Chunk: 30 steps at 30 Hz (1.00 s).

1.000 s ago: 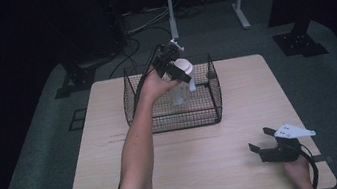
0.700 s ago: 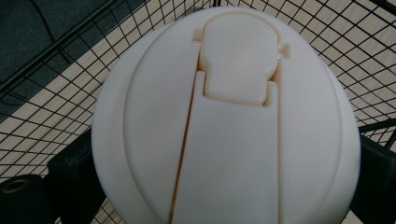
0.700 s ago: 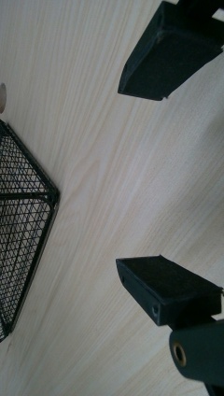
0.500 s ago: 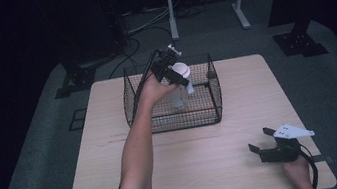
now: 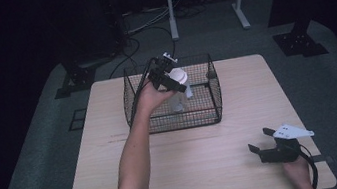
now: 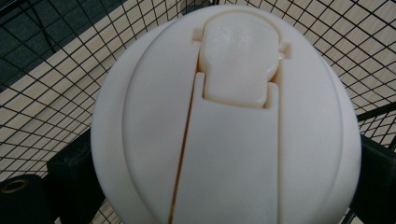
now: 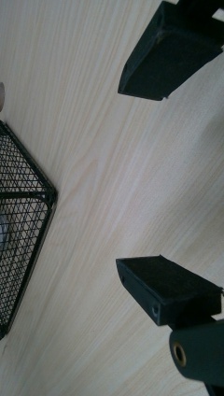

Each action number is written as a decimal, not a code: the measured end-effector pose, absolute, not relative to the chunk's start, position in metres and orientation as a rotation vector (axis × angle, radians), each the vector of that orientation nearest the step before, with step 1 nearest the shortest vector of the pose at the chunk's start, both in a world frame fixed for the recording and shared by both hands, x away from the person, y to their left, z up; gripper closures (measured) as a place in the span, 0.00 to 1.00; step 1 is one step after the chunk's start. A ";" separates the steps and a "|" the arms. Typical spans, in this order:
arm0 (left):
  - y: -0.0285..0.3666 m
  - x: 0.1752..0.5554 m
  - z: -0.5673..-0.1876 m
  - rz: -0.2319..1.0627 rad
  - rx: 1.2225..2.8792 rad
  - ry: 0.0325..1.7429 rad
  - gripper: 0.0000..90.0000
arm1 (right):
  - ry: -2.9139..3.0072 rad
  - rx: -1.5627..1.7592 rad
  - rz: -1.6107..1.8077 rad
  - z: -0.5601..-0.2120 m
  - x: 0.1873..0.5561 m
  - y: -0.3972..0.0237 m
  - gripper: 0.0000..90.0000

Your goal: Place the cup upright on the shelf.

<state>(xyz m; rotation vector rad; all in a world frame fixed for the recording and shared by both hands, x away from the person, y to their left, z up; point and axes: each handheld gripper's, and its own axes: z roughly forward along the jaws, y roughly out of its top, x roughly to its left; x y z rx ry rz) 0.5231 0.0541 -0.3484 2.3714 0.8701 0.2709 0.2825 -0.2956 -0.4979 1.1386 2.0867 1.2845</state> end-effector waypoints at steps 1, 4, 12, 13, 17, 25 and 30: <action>0.055 0.522 -0.349 0.276 2.370 0.867 0.06 | 2.087 1.140 1.282 -0.498 0.282 -0.295 0.14; 0.055 0.520 -0.348 0.272 2.378 0.866 0.05 | 2.088 1.140 1.280 -0.498 0.282 -0.295 0.14; 0.055 0.520 -0.349 0.273 2.366 0.864 0.05 | 2.091 1.138 1.273 -0.498 0.282 -0.295 0.14; 0.056 0.520 -0.349 0.273 2.366 0.863 0.05 | 2.091 1.137 1.272 -0.498 0.282 -0.295 0.14; 0.056 0.519 -0.349 0.268 2.351 0.867 0.05 | 2.091 1.138 1.272 -0.498 0.282 -0.295 0.14; 0.059 0.518 -0.346 0.282 2.332 0.860 0.03 | 2.092 1.133 1.269 -0.498 0.282 -0.294 0.14; 0.061 0.516 -0.343 0.304 2.320 0.839 0.02 | 2.096 1.129 1.264 -0.498 0.282 -0.294 0.14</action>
